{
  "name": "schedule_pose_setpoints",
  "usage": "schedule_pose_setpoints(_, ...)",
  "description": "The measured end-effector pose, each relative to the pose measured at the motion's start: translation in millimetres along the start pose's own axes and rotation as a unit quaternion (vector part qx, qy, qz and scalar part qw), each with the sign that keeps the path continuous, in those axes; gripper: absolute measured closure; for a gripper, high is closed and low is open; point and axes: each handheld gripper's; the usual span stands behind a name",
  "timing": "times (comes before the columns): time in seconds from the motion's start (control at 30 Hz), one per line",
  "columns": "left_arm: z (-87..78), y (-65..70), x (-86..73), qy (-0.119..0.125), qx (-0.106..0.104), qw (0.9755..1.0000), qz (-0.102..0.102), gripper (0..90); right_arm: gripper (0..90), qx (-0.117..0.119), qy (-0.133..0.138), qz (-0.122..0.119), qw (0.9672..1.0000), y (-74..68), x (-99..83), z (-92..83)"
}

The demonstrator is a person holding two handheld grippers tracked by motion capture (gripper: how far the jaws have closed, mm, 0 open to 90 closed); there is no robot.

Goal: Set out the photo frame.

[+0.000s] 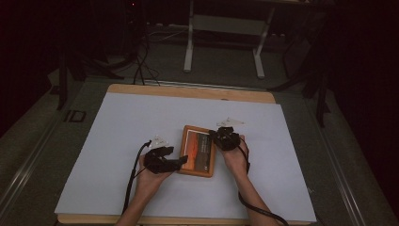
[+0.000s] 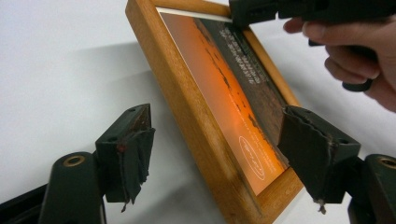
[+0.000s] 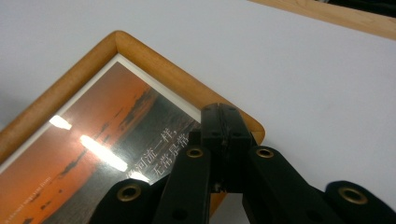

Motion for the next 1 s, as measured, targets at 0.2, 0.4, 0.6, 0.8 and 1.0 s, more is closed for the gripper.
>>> schedule_pose_setpoints(0.2, 2.1, 3.8, -0.3, -0.002, -0.009, 1.0, -0.002, 24.5, 90.0, -0.011, -0.009, 0.013, 0.9998, 7.4, -6.6, 2.2)
schedule_pose_setpoints(0.4, 6.7, 11.0, -0.6, -0.002, -0.025, 0.9997, -0.003, 24.4, 90.0, -0.012, -0.017, 0.022, 0.9995, 12.8, -13.0, 4.5)
schedule_pose_setpoints(0.6, 11.1, 21.1, -1.7, -0.002, -0.045, 0.999, 0.0, 24.4, 90.0, -0.013, -0.024, 0.024, 0.9993, 15.0, -16.3, 6.3)
schedule_pose_setpoints(0.8, 20.2, 31.7, -5.7, -0.013, -0.043, 0.999, 0.011, 27.6, 90.0, -0.012, -0.024, 0.024, 0.9993, 14.8, -16.8, 6.1)
schedule_pose_setpoints(1.0, 30.3, 40.7, -8.1, -0.022, -0.044, 0.9987, 0.011, 33.2, 90.0, -0.01, -0.023, 0.025, 0.9994, 14.8, -17.4, 5.7)
Point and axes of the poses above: each handheld gripper's, and its own axes: z roughly forward along the jaws, x roughly out of its top, y roughly to its right
